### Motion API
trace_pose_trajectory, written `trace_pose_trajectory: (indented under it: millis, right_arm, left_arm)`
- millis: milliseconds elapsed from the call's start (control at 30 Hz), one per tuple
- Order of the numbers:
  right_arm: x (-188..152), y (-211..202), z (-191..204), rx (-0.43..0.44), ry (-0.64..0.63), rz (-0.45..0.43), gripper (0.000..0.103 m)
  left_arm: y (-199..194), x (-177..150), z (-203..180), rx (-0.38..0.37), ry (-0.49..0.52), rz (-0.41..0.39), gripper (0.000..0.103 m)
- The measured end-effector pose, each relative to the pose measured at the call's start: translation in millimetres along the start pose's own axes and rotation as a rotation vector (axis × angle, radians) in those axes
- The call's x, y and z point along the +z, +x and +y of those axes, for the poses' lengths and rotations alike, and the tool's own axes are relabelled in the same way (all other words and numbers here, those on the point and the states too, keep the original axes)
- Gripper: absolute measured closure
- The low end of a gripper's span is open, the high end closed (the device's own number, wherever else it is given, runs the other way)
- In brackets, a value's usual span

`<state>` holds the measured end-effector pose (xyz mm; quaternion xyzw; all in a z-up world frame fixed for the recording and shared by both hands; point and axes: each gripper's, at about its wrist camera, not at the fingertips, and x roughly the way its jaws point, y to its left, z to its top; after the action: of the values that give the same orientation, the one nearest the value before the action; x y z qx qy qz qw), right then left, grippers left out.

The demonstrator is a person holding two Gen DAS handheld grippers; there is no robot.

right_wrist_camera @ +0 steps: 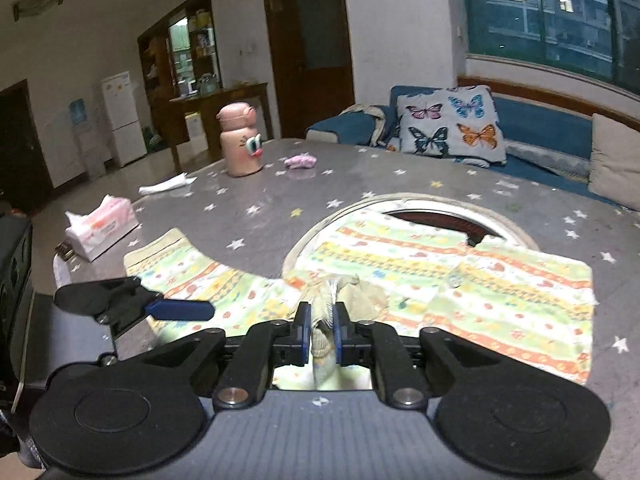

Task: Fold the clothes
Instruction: 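Grasp the other sleeve edge with the left gripper and straighten it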

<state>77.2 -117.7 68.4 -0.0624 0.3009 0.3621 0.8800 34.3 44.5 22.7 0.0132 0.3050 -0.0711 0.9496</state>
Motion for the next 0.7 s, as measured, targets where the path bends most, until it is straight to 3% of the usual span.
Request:
trace_pose_trajectory:
  millis: [267,400,700]
  right_arm:
    - [1,-16,-3,0.026,-0.021,-0.017,0.082]
    - [-5,-29,-15,-0.022,-0.031,-0.017,0.079]
    - [-64,-44,-77,-0.193,0.097,0.116,0.078]
  left_arm:
    - [-5,1,5,0.013,-0.01,-0.007,0.004]
    - [-6,-1,7,0.024,-0.014,-0.003,0.003]
    - [1,-1,9,0.042,-0.025,0.01,0.002]
